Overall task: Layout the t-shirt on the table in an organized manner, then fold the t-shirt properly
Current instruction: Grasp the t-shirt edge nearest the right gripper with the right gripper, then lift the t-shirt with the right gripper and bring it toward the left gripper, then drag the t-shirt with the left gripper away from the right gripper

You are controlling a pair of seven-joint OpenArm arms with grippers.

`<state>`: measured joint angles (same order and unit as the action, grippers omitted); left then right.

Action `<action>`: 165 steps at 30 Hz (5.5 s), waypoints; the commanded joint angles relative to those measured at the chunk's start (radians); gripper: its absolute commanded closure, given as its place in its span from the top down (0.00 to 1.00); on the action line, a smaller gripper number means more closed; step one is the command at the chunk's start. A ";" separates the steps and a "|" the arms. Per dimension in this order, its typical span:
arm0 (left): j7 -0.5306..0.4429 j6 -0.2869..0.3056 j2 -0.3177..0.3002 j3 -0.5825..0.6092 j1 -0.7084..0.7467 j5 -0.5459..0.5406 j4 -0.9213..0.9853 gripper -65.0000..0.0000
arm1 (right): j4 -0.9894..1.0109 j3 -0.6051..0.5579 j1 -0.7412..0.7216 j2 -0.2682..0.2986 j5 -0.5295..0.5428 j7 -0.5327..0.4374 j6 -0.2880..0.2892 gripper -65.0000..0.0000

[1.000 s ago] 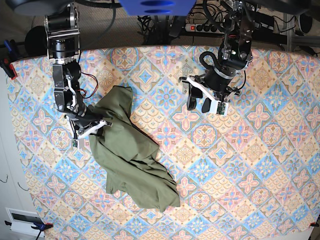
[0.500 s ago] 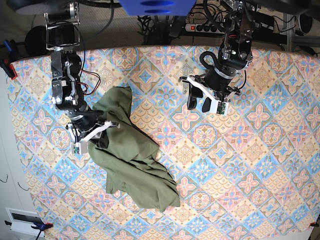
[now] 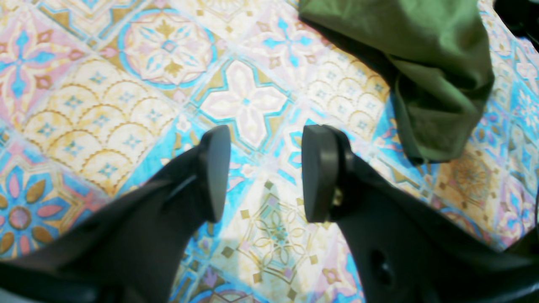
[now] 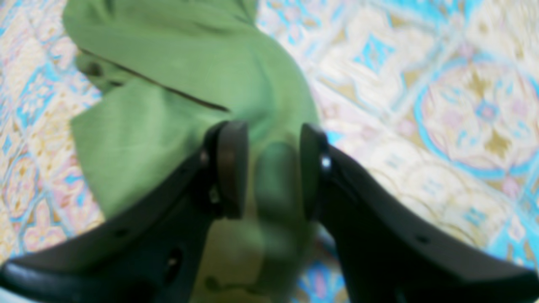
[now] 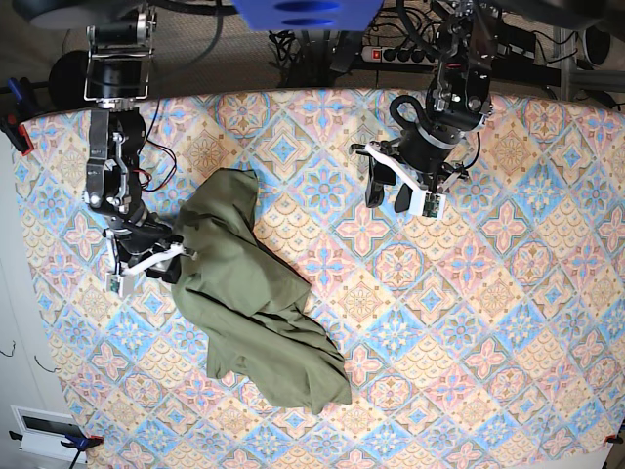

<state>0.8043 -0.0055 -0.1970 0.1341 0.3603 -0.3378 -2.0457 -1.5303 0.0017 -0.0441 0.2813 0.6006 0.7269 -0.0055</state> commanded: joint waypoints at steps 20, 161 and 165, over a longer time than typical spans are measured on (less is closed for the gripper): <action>-0.021 0.002 0.000 -0.001 -0.005 -0.007 -0.017 0.43 | 0.169 0.017 -0.030 -0.006 0.005 -0.031 0.014 0.74; 0.088 0.198 -0.405 0.490 -0.465 0.593 0.171 0.00 | -0.069 0.085 -0.092 -0.218 -0.350 -0.011 0.301 0.49; 0.088 0.198 -0.448 0.279 -0.427 0.520 0.158 0.00 | -0.069 0.083 -0.092 -0.218 -0.350 -0.011 0.301 0.49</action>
<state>0.9020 0.2089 -0.6331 0.4244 -0.0463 0.1646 -1.8675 -1.5803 0.0853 -0.1139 0.0578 0.2409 0.7418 0.2913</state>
